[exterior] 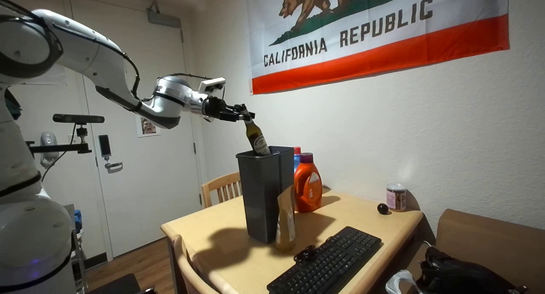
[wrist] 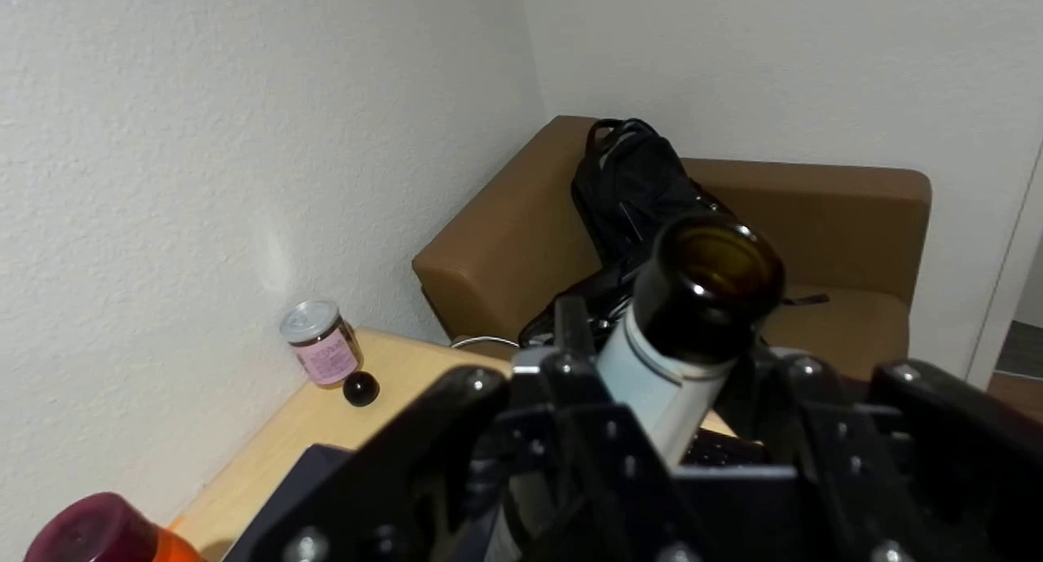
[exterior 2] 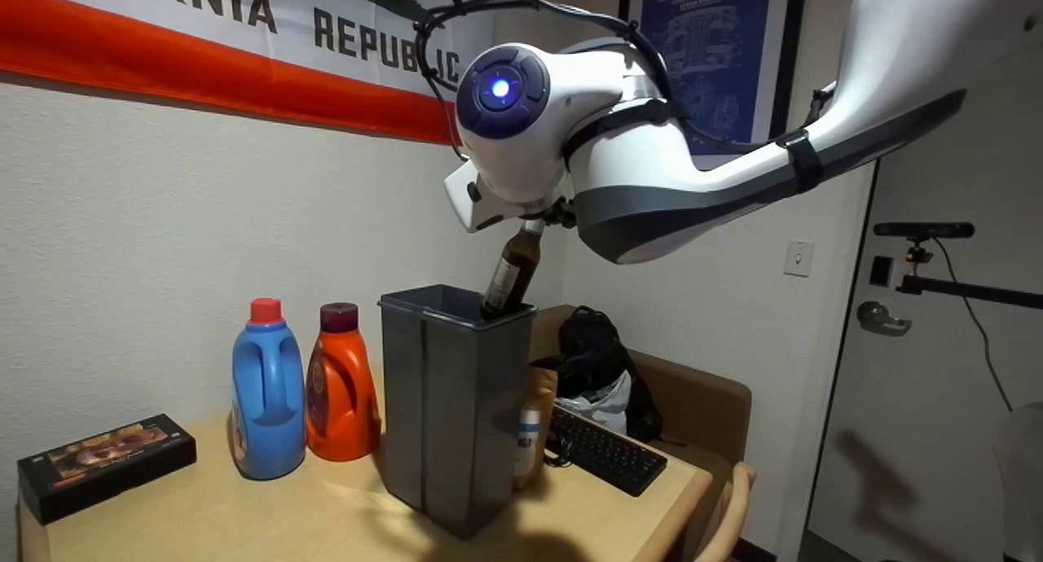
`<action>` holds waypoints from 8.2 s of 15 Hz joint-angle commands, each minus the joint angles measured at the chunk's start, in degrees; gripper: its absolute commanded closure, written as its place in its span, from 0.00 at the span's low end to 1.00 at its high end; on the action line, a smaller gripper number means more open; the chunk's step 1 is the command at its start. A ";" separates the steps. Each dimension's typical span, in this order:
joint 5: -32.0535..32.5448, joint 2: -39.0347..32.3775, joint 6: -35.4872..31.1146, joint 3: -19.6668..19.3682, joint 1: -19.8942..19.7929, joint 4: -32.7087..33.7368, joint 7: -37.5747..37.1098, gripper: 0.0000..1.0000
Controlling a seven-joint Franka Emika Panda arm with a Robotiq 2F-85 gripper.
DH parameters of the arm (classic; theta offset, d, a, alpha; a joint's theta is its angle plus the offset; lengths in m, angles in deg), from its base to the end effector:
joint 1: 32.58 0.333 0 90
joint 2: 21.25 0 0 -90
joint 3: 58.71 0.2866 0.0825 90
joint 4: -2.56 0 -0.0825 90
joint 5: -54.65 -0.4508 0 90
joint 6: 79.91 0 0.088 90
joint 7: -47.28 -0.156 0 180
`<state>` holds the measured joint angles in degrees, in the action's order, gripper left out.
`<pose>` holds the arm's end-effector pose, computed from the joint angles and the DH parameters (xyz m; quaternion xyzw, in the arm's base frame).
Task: Pick the glass bottle on the table and put it in the bin
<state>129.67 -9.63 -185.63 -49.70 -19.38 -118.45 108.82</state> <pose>0.5863 0.1108 0.4879 0.4617 0.6592 -0.2279 0.5480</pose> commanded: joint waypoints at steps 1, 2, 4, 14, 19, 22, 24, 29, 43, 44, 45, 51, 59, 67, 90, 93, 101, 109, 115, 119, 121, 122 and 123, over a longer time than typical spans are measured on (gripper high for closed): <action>-0.54 -1.86 -2.36 -0.13 -0.62 0.37 -0.69 0.90; -0.59 -1.95 -2.36 -0.13 -0.62 0.43 -0.65 0.90; -0.59 -2.03 -2.23 -0.06 -0.60 0.57 -0.58 0.90; 0.22 -0.19 -1.10 0.44 -0.42 1.79 0.04 0.90; 0.64 -0.53 -0.35 1.12 -0.23 3.94 0.64 0.90; 1.02 -0.68 -0.30 1.33 -0.35 5.49 0.99 0.90; 1.07 -1.25 -0.54 1.32 -0.40 6.52 1.20 0.90; 0.52 -5.43 -0.66 1.41 -0.43 9.81 2.69 0.90; -1.43 -16.41 -1.58 1.63 -0.63 14.06 4.45 0.90; -1.70 -17.07 -1.87 1.66 -0.62 13.90 4.33 0.90; -2.02 -17.62 -2.17 1.68 -0.63 13.79 4.29 0.90; -3.04 -18.69 -3.13 1.47 -1.07 12.87 4.15 0.90; -5.05 -19.74 -3.20 1.20 -2.28 12.98 4.78 0.90; -6.01 -22.16 -2.57 1.11 -2.46 13.49 5.50 0.90; -6.94 -24.07 -2.11 0.97 -3.27 12.59 4.50 0.65; -6.95 -24.10 -2.11 0.96 -3.28 12.59 4.52 0.65; -7.33 -23.75 -2.09 0.98 -3.31 12.54 4.27 0.00; -6.33 -15.65 -2.33 1.74 -2.53 9.17 3.34 0.00; -7.17 -4.53 2.05 4.11 0.03 4.76 5.48 0.00; -7.00 1.31 7.97 6.44 2.50 0.14 5.21 0.00; -7.68 3.51 12.70 6.96 3.10 -1.92 2.42 0.00; -8.45 4.57 14.54 6.97 3.35 -2.87 1.52 0.00; -9.63 5.43 16.86 6.82 3.49 -3.80 0.45 0.00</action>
<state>122.41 -8.33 -173.37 -42.81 -16.19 -118.25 112.18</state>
